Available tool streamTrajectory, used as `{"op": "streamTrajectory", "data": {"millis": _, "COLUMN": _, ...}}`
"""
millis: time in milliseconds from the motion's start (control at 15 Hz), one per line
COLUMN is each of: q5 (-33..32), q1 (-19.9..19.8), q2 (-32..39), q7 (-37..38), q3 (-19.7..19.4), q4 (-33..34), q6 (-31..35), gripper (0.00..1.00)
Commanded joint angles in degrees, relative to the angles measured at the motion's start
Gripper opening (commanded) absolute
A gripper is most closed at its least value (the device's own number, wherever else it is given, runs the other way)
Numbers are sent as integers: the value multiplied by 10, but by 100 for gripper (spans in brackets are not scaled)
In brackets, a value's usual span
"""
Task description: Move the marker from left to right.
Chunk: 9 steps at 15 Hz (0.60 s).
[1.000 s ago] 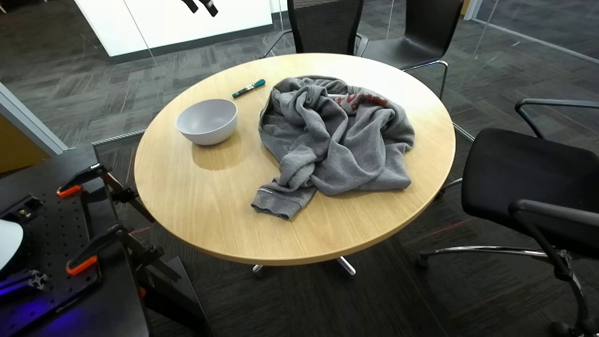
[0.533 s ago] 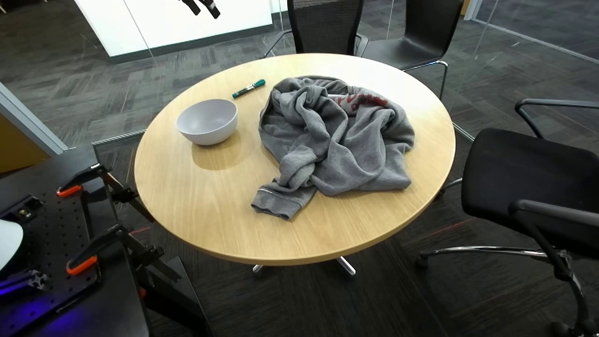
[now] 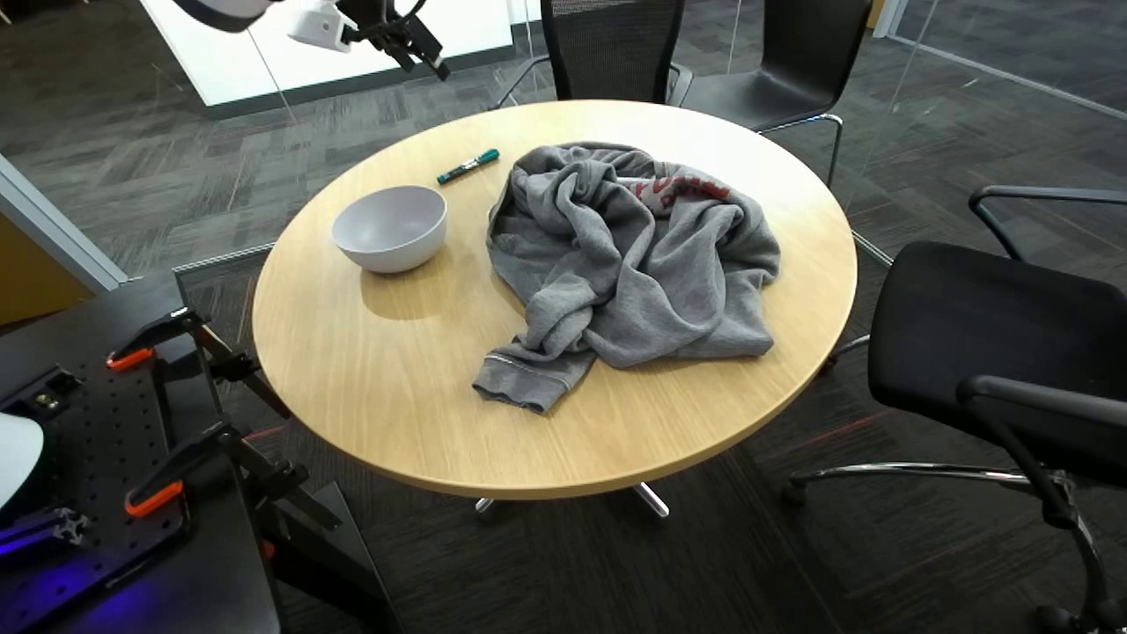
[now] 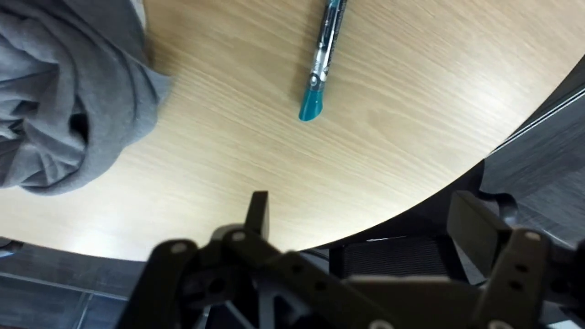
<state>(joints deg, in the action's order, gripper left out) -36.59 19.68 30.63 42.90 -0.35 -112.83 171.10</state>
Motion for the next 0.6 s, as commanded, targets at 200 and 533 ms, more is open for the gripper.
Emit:
{"op": "streamTrajectory", "data": {"millis": 200, "q5": 15, "q1": -4, "q2": 115, "q7": 1, "q3": 12, "q4": 85, "q6": 67, "gripper": 100}}
{"op": "streamTrajectory", "data": {"millis": 533, "q5": 22, "q1": 7, "q2": 156, "q7": 6, "q3": 7, "q4": 131, "q6": 46, "gripper": 100}}
